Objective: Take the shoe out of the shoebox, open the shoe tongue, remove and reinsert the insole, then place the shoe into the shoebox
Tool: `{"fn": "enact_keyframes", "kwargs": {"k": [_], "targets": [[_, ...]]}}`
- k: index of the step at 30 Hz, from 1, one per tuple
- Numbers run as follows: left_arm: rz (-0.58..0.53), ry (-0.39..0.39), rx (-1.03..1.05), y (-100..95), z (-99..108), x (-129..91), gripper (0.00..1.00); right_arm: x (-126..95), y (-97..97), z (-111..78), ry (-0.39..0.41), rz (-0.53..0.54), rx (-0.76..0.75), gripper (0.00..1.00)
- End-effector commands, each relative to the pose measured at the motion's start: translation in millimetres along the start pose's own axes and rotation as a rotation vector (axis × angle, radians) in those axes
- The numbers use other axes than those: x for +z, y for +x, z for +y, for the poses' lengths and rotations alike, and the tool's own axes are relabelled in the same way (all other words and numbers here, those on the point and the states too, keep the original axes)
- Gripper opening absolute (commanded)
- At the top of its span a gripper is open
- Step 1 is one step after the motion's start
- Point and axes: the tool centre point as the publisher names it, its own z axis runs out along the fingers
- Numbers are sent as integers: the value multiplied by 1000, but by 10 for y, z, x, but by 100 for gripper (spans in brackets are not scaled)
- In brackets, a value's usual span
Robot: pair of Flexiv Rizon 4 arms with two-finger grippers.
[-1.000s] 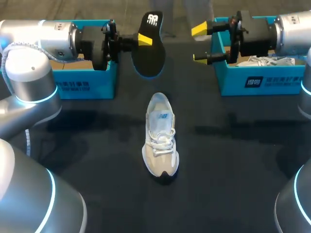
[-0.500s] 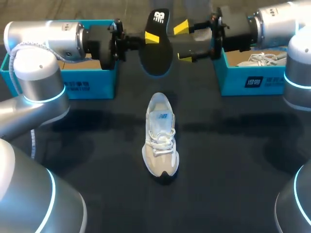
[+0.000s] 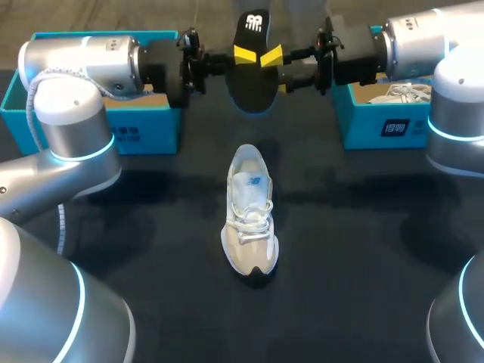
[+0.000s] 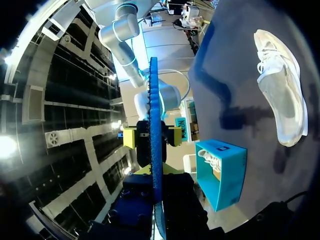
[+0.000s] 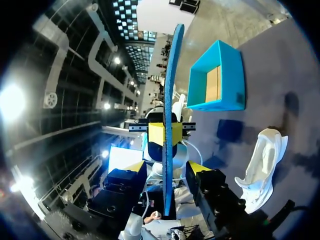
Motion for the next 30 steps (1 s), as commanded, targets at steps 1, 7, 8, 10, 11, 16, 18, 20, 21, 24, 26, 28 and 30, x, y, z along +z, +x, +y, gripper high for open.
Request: {"fn": "enact_keyframes", "kwargs": {"k": [1,7,8,10,11,16,18,20,21,24,26,28,30], "targets": [[-10,-7,6,7,13,64,0,67,-10,20,-5,3,3,48],[-21,-17,10,-5,30,78,0,82,-22,26,-19,26,5,45],[-21,-16,10,-5,30,79,0,84,-23,26,-19,26,7,44],[-22,-15,10,-6,31,82,0,85,-24,28,-20,26,7,44],[-24,-22,14,-6,32,83,0,85,-24,29,-20,26,6,42],[-27,-25,11,-6,37,81,0,103,-25,27,-18,29,6,39],[-29,-25,11,-7,38,80,0,111,-28,27,-18,32,8,38],[-31,-26,12,-13,42,85,0,121,-32,30,-17,35,8,37],[-32,-26,11,-13,44,89,0,127,-35,34,-16,36,8,37],[-36,-24,10,-16,44,111,0,137,-41,40,-15,39,8,36],[-38,-22,10,-19,42,125,0,146,-43,46,-15,40,9,34],[-41,-20,11,-18,41,131,0,149,-44,48,-13,40,10,31],[-41,-18,11,-16,37,131,0,150,-45,47,-14,40,10,26]]}}
